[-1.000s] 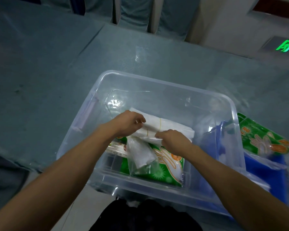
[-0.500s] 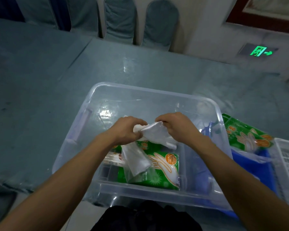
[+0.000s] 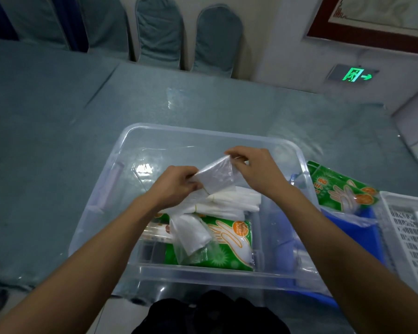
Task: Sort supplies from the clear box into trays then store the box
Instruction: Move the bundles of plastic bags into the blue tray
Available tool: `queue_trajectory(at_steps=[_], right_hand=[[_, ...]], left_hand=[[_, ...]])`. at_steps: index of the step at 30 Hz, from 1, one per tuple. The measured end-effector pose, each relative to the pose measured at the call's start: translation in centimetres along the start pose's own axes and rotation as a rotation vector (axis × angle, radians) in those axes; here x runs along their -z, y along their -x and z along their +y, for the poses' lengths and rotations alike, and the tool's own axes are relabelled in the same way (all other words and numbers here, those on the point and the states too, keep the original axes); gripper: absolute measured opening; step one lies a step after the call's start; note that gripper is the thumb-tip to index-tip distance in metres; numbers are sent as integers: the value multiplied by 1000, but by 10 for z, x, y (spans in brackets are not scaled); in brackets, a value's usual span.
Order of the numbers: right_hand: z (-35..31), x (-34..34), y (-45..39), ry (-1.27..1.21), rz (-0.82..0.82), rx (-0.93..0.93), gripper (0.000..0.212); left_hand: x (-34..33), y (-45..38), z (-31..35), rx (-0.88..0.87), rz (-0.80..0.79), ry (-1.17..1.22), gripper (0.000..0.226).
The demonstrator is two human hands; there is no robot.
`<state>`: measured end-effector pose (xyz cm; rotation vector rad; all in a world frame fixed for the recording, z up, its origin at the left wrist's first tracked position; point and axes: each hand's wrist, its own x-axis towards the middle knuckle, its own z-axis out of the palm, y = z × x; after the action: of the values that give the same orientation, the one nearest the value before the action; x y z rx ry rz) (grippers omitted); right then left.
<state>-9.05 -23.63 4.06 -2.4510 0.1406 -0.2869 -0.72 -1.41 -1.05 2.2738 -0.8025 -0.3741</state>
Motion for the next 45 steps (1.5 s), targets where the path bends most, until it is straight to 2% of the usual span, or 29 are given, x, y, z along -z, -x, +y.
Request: queue_trajectory(at_steps=[4, 7, 10, 12, 14, 17, 19, 22, 25, 31, 36, 41, 45], right_hand=[[12, -21, 10, -8, 49, -154, 24], [12, -46, 24, 75, -203, -209, 24], [2, -71, 41, 234, -538, -27, 31], [-5, -86, 51, 303, -698, 92, 42], [-10, -99, 59, 338, -787, 120, 57], [-17, -114, 66, 413, -860, 155, 66], [-27, -124, 64, 447, -856, 148, 65], [-44, -140, 63, 538, -803, 125, 72], [-46, -152, 69, 555, -754, 94, 77], [-31, -147, 69, 589, -759, 13, 60], [-25, -131, 62, 568, -728, 8, 38], [-18, -111, 50, 563, -651, -20, 36], [-19, -97, 45, 572, -594, -5, 42]], left_hand=[[10, -4, -13, 82, 58, -29, 14], [16, -4, -20, 111, 95, -40, 10], [18, -4, -21, 135, 106, -64, 9], [19, -4, -22, 144, 110, -56, 7], [19, -3, -21, 157, 111, -51, 4], [19, -2, -19, 164, 109, -57, 19], [18, -3, -19, 166, 101, -59, 24], [18, -3, -18, 160, 88, -64, 11], [18, -2, -18, 147, 81, -78, 14], [18, -1, -17, 148, 86, -100, 23], [19, -2, -15, 161, 92, -94, 12], [22, -2, -13, 147, 107, -78, 18], [22, -3, -13, 139, 111, -90, 8]])
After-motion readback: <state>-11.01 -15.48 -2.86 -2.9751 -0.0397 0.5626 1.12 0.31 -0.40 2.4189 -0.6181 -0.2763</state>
